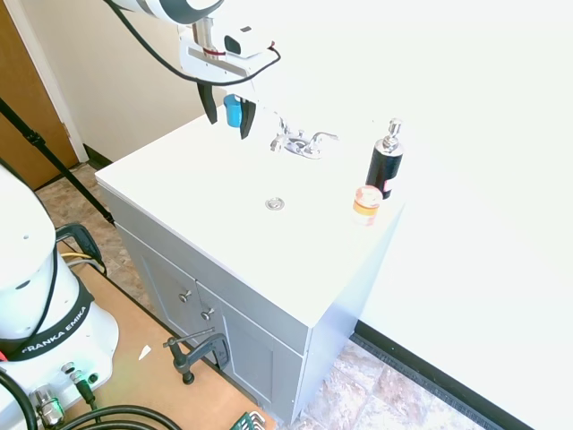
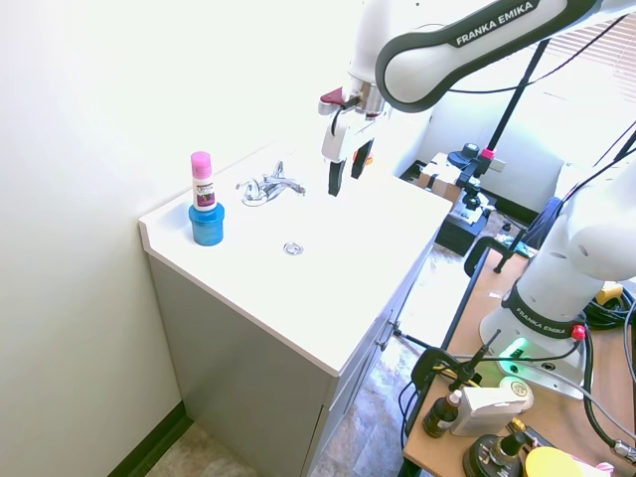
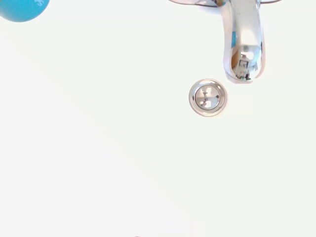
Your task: Turn on the cold water
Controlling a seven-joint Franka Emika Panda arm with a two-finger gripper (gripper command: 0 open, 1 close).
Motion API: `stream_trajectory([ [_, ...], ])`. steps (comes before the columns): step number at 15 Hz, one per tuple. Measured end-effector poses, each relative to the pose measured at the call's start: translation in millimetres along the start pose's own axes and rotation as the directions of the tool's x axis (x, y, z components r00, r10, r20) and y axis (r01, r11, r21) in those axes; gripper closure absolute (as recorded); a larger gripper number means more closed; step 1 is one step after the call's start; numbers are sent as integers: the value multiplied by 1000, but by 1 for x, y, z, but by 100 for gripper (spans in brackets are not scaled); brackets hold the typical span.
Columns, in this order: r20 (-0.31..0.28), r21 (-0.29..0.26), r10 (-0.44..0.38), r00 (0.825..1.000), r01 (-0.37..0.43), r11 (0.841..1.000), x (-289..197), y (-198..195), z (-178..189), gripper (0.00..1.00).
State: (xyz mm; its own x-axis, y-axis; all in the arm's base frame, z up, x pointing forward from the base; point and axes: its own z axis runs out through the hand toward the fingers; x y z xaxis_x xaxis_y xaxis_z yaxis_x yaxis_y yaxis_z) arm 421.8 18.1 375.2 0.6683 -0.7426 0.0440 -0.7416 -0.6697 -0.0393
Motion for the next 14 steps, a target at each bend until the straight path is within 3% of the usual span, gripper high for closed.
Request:
stream_trajectory([
  [2, -6, 2, 8, 1000, -8, 1000, 1, -1, 1, 0],
  [6, -156, 81, 95, 983, -83, 993, 25, -16, 12, 0],
  [10, -284, 179, 207, 936, -160, 971, 81, -48, 36, 0],
  [14, -376, 196, 277, 884, -217, 956, 146, -64, 57, 0],
])
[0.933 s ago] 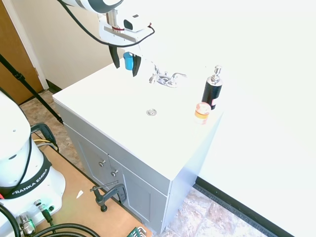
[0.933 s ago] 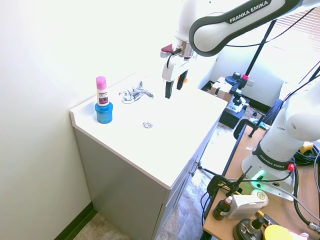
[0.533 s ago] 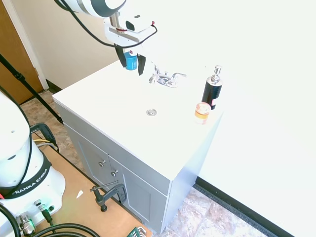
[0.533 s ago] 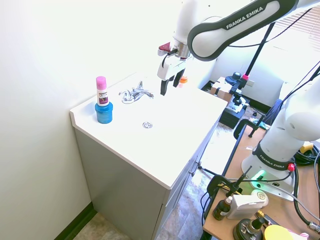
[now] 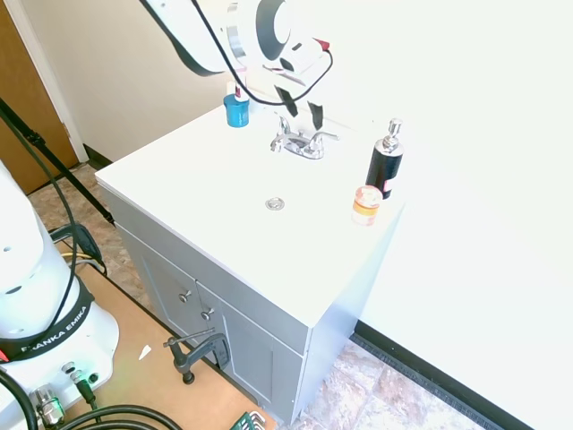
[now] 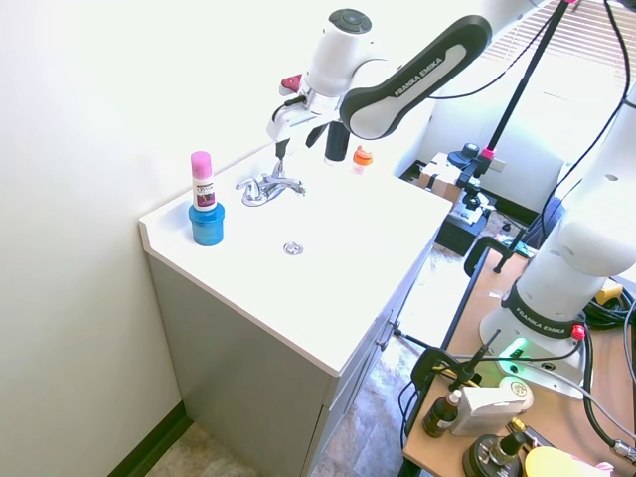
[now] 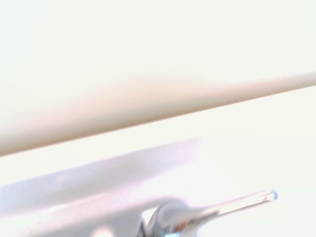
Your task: Turn on the cold water
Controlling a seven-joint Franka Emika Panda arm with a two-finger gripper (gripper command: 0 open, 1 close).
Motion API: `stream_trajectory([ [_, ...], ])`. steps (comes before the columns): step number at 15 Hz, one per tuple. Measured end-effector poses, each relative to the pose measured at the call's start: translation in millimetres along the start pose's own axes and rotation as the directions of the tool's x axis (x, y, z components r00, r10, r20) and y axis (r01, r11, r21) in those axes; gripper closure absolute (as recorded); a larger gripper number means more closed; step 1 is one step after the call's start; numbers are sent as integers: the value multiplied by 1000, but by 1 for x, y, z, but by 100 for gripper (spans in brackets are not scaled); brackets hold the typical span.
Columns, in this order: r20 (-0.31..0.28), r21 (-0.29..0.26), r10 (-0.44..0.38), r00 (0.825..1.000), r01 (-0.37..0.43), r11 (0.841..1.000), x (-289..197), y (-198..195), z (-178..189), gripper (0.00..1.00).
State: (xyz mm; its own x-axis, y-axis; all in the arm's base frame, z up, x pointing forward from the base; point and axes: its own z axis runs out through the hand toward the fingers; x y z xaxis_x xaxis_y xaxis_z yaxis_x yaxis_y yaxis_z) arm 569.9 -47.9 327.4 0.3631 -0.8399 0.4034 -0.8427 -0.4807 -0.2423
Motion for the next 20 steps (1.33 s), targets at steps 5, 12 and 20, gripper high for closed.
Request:
stream_trajectory([
  [5, -28, -42, 18, 999, -19, 999, 17, 2, 44, 0],
  [12, 90, -122, 27, 996, -16, 992, 33, 16, 51, 0],
  [20, 295, -133, 46, 954, -7, 991, 28, 46, -8, 0],
])
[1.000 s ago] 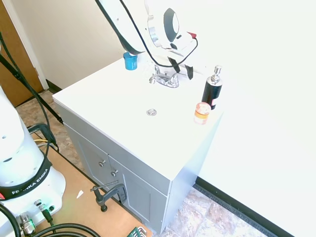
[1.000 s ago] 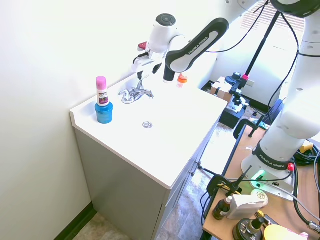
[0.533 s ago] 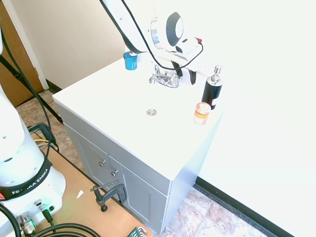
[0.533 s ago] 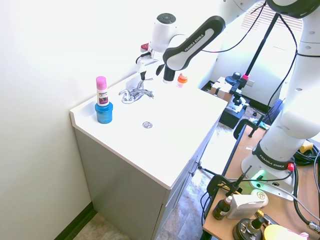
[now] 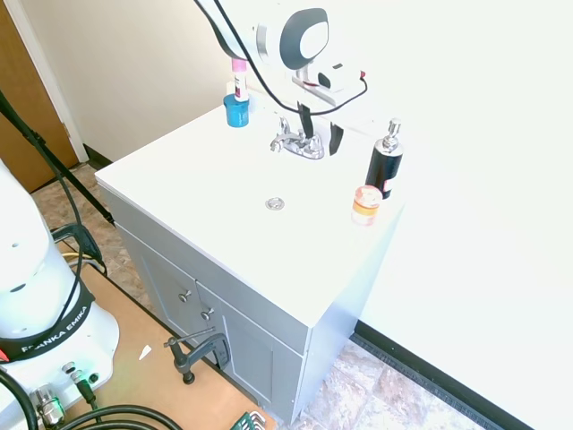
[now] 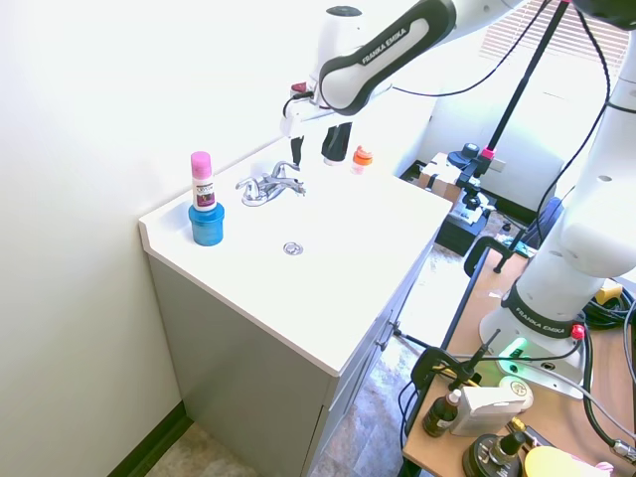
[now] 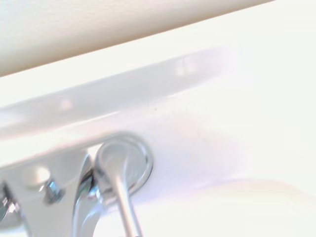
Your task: Turn on the cold water
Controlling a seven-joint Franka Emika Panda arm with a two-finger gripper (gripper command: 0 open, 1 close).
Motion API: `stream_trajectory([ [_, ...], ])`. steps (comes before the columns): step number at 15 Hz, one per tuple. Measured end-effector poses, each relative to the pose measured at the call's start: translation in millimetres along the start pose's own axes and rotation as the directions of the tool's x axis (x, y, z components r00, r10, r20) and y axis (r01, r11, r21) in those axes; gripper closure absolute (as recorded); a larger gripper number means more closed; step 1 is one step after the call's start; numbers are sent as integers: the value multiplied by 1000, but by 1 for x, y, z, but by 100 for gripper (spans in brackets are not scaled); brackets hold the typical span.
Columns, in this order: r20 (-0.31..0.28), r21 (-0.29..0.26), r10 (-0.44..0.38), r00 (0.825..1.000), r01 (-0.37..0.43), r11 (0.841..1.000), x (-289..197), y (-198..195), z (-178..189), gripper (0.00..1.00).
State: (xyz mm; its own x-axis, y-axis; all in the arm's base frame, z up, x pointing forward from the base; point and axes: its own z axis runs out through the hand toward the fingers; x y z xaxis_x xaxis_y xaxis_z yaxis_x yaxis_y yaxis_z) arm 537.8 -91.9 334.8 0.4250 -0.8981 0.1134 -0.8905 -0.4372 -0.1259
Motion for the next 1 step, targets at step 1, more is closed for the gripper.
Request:
stream_trajectory([
  [1, 29, 8, -18, 999, 18, 1000, -11, 13, -10, 0],
])
